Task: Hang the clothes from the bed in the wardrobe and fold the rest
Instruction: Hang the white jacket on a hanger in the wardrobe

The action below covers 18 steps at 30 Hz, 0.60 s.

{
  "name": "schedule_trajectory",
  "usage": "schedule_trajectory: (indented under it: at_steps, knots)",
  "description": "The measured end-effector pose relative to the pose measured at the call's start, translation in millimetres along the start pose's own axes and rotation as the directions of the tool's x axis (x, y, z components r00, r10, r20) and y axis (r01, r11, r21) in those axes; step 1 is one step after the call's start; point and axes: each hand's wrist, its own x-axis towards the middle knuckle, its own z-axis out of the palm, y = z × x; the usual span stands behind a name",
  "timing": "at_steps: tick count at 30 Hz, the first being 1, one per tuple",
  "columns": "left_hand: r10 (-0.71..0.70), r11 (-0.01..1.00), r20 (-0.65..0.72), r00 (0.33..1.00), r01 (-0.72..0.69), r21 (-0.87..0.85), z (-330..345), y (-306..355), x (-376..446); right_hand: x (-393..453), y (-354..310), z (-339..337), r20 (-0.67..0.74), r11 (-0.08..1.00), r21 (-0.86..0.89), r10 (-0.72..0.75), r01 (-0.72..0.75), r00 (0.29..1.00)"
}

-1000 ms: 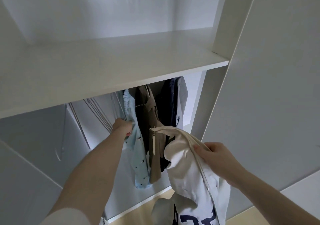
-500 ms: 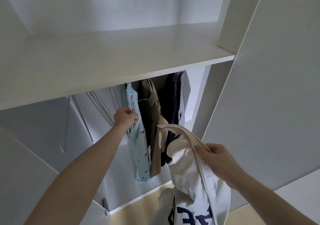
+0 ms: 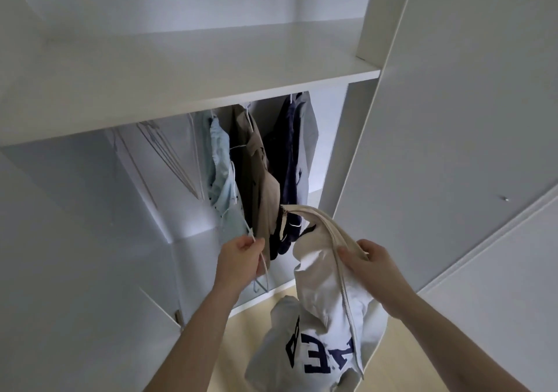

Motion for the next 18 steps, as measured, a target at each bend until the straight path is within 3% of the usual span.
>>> schedule_trajectory:
  at_steps: [6, 10, 14, 16, 18]
  knots:
    - [0.012, 0.986, 0.252, 0.968, 0.031, -0.167, 56, -4, -89, -48, 28, -35, -0.131, 0.977, 0.159, 0.164, -0.142, 0.978]
    - [0.072, 0.965, 0.408, 0.91, 0.04, -0.26, 103, -29, -161, -96, 51, -64, -0.083, 0.949, 0.308, 0.097, -0.067, 0.992]
    - [0.191, 0.981, 0.416, 0.889, -0.163, -0.1, 143, -46, -227, -153, 71, -105, -0.065, 0.908, 0.419, 0.004, 0.023, 0.998]
    - [0.242, 0.958, 0.333, 0.911, -0.278, 0.066, 165, -51, -253, -185, 82, -130, -0.076, 0.878, 0.477, -0.02, 0.054, 0.997]
    - [0.234, 0.936, 0.236, 0.943, -0.285, 0.209, 183, -59, -275, -218, 95, -156, -0.103, 0.866, 0.494, -0.027, 0.075, 0.994]
